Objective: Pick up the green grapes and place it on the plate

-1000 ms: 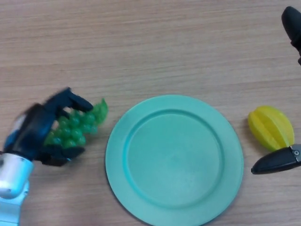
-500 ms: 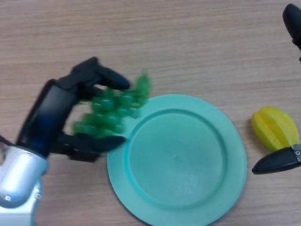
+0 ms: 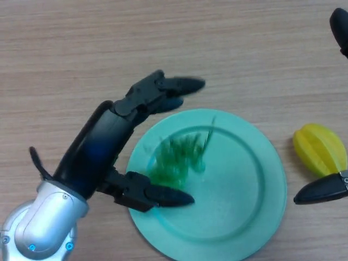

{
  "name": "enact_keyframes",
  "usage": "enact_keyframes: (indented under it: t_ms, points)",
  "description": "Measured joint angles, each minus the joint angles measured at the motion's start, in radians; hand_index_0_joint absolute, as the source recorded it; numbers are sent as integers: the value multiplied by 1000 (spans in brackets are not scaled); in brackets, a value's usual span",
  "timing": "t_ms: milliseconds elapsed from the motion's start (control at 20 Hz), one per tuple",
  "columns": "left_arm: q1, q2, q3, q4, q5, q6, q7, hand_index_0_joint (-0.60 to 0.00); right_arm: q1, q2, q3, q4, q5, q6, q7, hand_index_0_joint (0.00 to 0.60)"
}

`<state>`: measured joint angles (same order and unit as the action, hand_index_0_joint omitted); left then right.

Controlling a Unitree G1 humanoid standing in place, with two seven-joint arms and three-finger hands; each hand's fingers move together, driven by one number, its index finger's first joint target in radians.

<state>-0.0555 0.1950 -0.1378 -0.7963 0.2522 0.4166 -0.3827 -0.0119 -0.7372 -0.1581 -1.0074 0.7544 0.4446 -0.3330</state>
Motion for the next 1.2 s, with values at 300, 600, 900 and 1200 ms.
enact_keyframes:
  t_ms: [300,600,900,1200]
  points:
    - [-30,12,105,-121,-118,119,26,0,7,-32,0,0,1,-31,-29,0]
    - [-32,80,388,-199,-567,186,127,0,19,-58,1,0,26,-37,-37,0]
    - [83,280,412,-207,-909,162,369,0,30,-73,2,0,36,-71,-41,0]
    - [93,236,447,-209,-901,153,367,0,26,-73,2,0,36,-78,-51,0]
